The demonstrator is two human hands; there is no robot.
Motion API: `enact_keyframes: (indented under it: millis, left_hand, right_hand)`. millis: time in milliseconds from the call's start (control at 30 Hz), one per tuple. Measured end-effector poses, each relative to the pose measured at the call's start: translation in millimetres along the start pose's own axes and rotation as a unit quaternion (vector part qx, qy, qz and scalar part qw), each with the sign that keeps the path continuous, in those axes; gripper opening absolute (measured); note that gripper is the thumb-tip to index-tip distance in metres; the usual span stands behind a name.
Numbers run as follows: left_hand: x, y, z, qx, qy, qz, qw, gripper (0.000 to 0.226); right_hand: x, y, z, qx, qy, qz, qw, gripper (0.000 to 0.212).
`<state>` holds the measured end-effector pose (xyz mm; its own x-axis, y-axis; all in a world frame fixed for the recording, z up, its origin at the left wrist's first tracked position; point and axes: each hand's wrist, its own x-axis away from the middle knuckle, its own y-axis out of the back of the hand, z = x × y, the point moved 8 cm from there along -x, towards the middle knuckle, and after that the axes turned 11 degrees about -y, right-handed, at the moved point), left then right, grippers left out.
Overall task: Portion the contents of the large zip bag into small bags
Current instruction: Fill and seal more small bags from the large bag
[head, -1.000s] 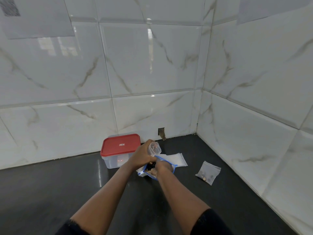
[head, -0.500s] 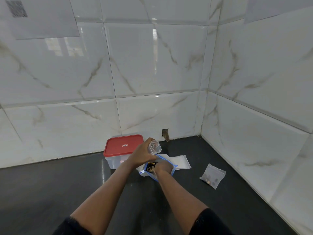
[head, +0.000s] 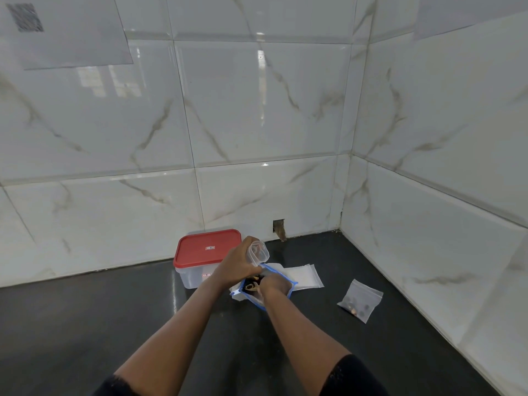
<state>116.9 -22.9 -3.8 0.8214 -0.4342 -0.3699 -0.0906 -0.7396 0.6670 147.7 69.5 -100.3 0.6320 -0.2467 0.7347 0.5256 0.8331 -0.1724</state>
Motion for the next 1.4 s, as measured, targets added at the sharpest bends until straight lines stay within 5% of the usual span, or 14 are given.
enact_keyframes:
  millis: [600,933,1400]
  left_hand:
    - [4,-18,-5,0.022,0.001,-0.042,0.999,0.049]
    - [5,-25,-5,0.017,0.007,-0.04,0.999,0.049]
    - [7,-34,-7,0.013,0.005,-0.032,0.999,0.051]
  right_hand:
    - [22,31,25,0.313,0.178,-0.106,0.927,0.031]
    - [30,44,29,0.377,0.204,-0.132,0.894,0.027]
    - [29,66,29,0.351,0.181,-0.151,0.906,0.025]
